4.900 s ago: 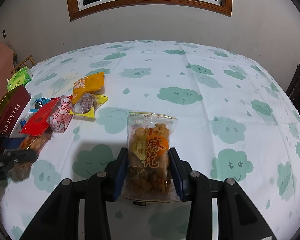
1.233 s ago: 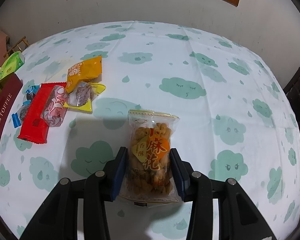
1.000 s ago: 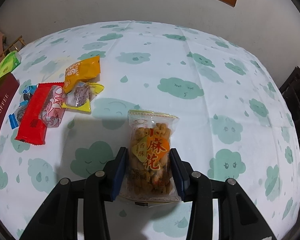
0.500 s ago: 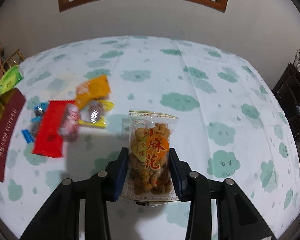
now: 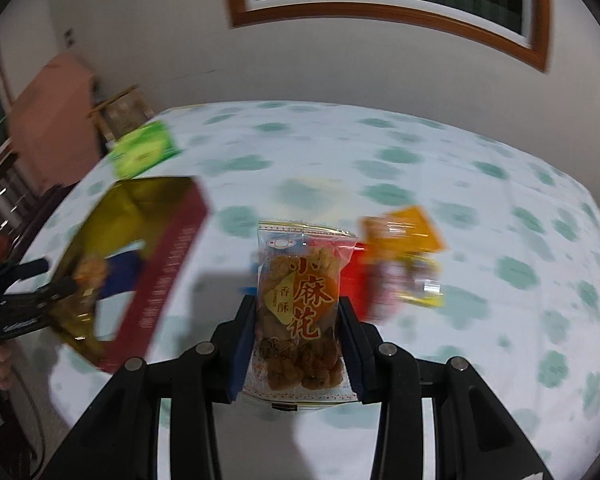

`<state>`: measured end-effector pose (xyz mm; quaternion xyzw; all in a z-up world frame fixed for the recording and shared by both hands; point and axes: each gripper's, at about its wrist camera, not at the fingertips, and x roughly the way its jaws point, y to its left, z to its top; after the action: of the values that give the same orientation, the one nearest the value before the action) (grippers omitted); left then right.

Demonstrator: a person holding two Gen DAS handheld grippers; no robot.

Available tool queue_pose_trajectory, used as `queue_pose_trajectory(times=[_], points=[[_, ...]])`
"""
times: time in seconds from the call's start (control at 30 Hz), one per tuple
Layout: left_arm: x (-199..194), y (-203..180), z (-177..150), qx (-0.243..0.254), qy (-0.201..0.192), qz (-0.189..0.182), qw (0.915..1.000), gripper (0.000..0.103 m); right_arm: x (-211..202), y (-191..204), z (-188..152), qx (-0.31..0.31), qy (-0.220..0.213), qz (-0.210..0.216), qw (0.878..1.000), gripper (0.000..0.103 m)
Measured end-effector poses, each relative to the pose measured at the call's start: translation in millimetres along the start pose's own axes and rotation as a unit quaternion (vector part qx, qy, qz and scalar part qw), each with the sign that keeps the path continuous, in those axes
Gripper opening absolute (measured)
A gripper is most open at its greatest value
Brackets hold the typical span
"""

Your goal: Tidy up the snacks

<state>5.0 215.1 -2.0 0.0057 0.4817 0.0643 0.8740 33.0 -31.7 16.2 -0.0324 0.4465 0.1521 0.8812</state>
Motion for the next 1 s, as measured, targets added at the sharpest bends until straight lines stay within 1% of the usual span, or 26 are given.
queue_pose_trajectory(times=[0.17,0.33,0.53,0.73,1.0], points=[[-6,16,-2,-0.023,-0.004,0.004,0.9997,0.072,14,55,6,-0.047,0.01,0.042,0.998,0.04],[-9,36,-7,-0.047,-0.002,0.012,0.9988,0.072,25,93,10,-0.084,0.017,0.065,0.994,0.04],[-12,63,-14,-0.082,-0.001,0.024,0.9964,0.072,34,120,11,-0.11,0.023,0.082,0.99,0.04],[-14,84,-23,-0.106,0.004,0.036,0.9937,0.072,46,144,11,-0.133,0.031,0.092,0.986,0.04],[-18,93,-25,-0.114,0.004,0.039,0.9927,0.072,62,164,7,-0.147,0.042,0.096,0.984,0.04]])
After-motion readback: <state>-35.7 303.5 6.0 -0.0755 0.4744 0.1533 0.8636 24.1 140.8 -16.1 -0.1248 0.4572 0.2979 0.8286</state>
